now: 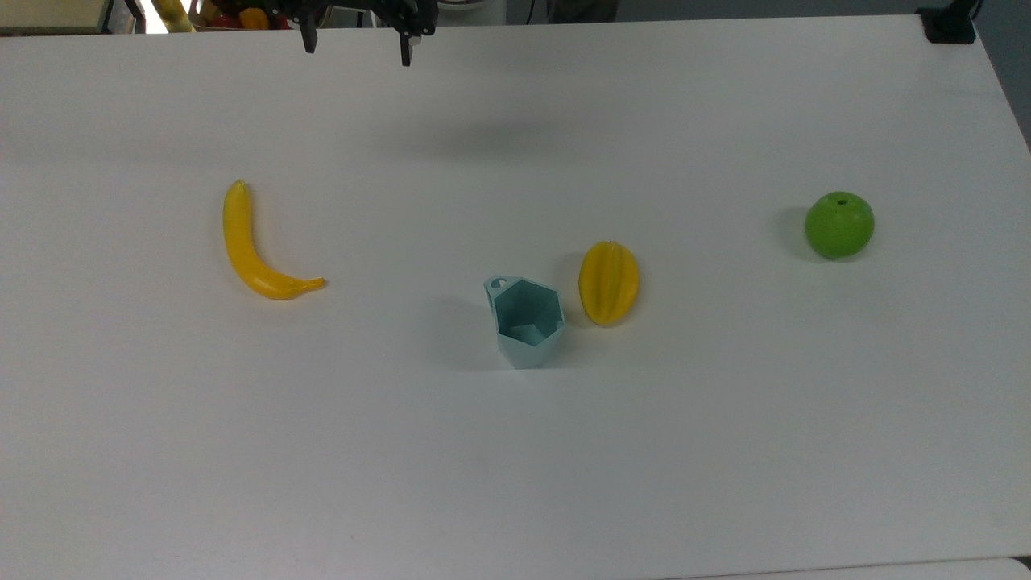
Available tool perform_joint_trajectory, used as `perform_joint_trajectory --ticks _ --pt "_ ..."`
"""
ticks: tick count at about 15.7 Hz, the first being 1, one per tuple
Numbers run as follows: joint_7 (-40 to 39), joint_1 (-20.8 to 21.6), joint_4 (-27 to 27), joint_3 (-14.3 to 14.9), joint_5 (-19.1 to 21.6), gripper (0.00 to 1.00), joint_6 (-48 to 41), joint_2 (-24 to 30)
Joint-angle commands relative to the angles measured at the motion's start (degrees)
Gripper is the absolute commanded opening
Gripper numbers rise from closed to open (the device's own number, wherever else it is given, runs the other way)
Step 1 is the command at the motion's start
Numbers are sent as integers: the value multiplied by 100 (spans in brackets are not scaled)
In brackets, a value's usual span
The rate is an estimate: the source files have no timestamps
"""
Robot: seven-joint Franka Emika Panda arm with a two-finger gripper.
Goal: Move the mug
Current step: 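Move the open gripper down over the teal mug's rim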
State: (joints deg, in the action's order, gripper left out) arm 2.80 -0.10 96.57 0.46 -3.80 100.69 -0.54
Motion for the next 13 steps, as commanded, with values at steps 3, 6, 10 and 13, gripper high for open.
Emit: perform_joint_trajectory --ticks 3,6,10,13 --pt "-78 28 55 24 108 100 21 -17" --pt "-104 28 55 15 108 100 30 -26" --pt "-480 89 38 -37 117 100 484 -323" --pt "-904 203 29 -134 108 100 1039 -719"
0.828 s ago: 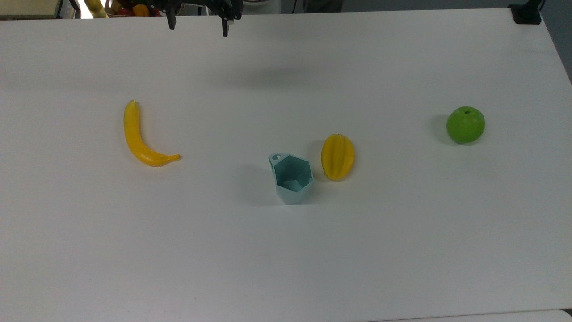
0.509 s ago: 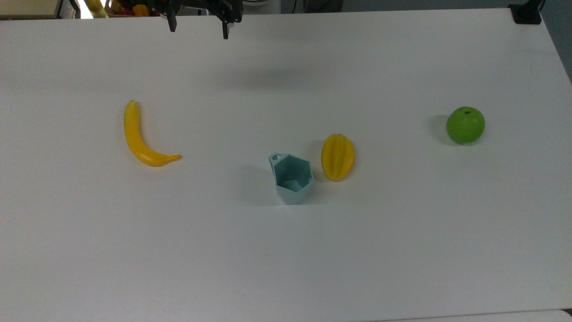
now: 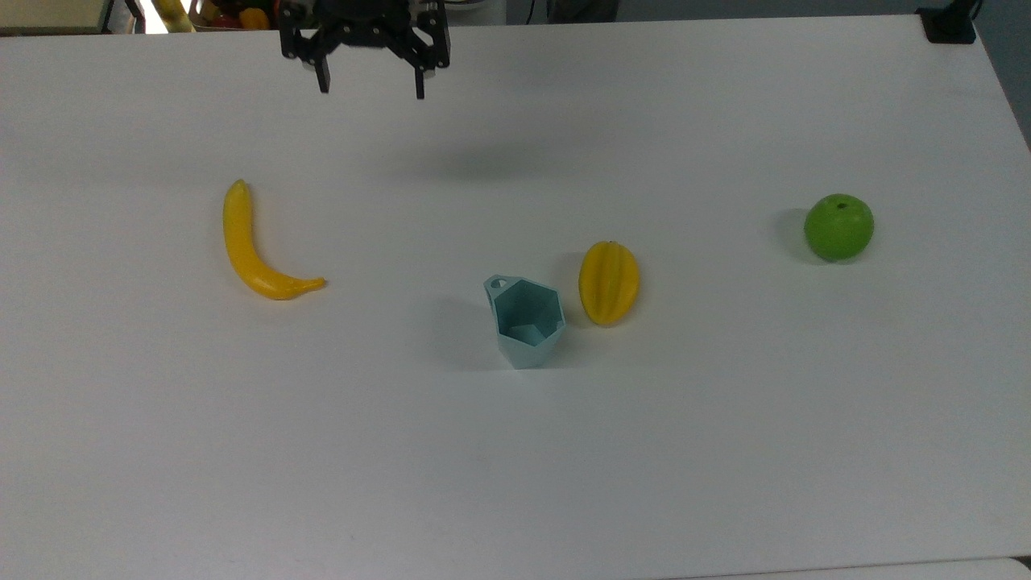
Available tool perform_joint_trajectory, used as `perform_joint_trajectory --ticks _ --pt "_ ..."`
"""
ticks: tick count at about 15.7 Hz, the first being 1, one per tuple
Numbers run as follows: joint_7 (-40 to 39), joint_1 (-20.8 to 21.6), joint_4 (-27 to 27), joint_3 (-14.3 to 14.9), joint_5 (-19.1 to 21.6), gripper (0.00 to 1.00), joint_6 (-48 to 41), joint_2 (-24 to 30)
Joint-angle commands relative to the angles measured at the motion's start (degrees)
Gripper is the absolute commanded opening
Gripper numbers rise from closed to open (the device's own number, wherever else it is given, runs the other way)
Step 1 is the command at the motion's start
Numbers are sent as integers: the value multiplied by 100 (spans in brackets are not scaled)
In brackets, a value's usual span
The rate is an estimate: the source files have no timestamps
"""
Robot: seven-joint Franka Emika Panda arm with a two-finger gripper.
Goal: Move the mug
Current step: 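Move the open gripper down over the teal mug's rim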
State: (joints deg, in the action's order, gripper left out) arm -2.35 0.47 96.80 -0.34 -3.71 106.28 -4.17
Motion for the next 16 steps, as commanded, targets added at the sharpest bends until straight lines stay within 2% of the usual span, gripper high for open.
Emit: perform_joint_trajectory --ticks 1,7,11,16 --pt "-302 224 -3 -80 90 100 664 -557" --pt "-301 392 -3 -264 -77 100 2096 -1550" --pt "-608 453 -3 -264 -393 100 2660 -1929" --pt "-706 506 -3 -273 -402 97 3047 -2290"
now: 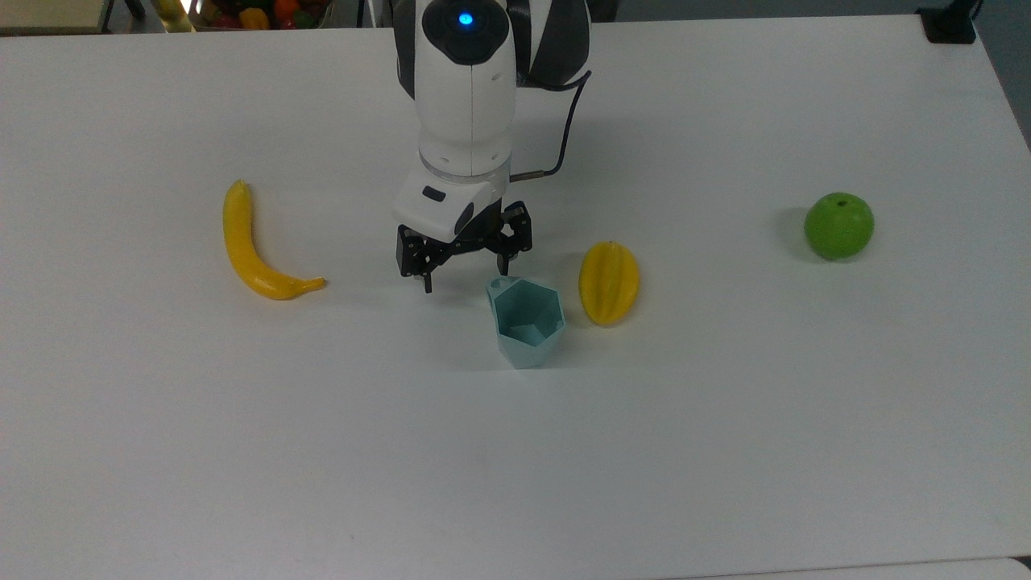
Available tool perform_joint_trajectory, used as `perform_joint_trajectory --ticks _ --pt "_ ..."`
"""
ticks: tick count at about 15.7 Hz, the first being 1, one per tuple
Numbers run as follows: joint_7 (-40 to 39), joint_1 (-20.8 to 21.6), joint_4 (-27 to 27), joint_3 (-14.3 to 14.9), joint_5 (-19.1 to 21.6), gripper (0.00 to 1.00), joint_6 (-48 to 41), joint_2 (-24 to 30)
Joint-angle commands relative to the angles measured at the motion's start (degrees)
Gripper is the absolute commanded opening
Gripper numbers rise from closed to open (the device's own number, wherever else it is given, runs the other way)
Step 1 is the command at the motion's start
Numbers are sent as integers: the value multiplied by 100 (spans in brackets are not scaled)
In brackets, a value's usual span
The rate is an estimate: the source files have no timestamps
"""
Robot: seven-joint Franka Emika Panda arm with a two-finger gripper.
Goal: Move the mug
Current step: 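Lower the gripper onto the mug rim and close on it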
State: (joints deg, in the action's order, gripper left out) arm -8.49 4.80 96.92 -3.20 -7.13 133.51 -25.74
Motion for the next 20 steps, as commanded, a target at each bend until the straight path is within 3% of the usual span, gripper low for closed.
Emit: perform_joint_trajectory --ticks 1,4,12,17,20 --pt "-57 118 -15 -6 -51 96 377 -177" --pt "-47 179 -59 -32 -25 87 483 -247" --pt "-21 206 -139 -32 54 8 501 -230" --pt "258 188 -68 -32 54 1 422 -29" --pt "1031 153 501 -23 -51 1 378 559"
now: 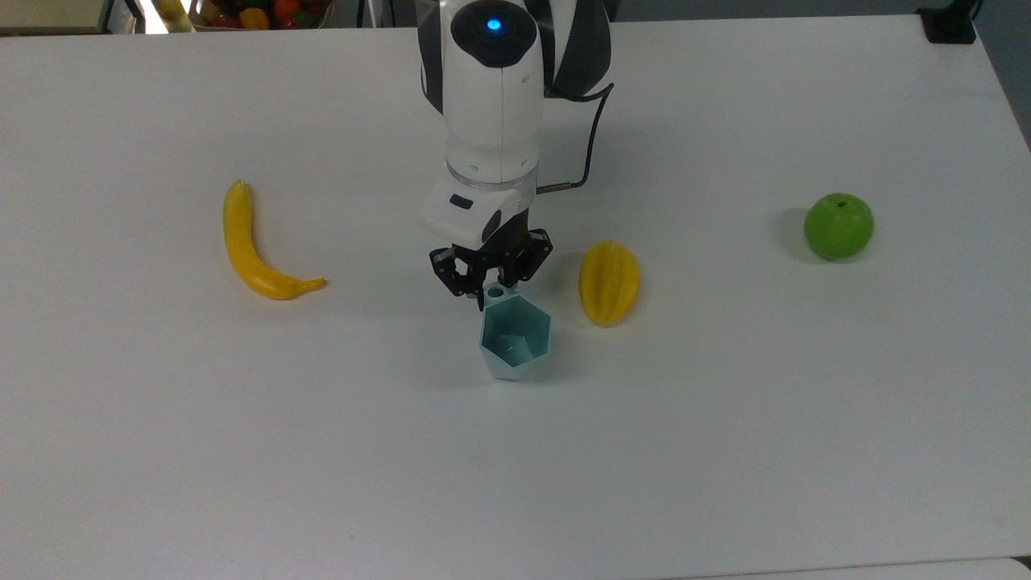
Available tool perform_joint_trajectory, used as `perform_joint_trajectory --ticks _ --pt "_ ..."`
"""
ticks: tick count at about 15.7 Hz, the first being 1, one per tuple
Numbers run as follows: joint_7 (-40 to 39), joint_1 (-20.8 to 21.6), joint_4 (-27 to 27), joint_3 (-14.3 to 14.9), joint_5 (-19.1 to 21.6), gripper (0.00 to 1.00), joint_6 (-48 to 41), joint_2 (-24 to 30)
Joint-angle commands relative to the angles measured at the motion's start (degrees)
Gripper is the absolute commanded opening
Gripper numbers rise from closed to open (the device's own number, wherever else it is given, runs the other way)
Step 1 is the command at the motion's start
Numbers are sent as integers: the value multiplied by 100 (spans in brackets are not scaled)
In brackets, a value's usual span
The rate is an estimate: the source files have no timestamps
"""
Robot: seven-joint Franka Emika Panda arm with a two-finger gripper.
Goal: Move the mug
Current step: 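Lower the gripper onto the mug rim and close on it, then lift the teal mug and carry it away from the star fruit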
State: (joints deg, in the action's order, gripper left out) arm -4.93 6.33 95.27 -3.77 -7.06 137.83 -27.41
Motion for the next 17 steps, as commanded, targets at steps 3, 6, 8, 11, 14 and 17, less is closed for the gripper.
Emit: perform_joint_trajectory --ticks 3,6,8,11,14,17 --pt "958 -26 1291 34 -59 2 -667 1535" --pt "1484 -27 1949 34 -68 2 -1170 2264" --pt "1810 -35 2407 34 -76 2 -1180 2661" --pt "1986 -18 2689 34 -76 3 -1162 2680" --pt "2127 -18 2804 34 -77 3 -1188 2680" --pt "2084 0 2857 34 -77 14 -1363 2689"
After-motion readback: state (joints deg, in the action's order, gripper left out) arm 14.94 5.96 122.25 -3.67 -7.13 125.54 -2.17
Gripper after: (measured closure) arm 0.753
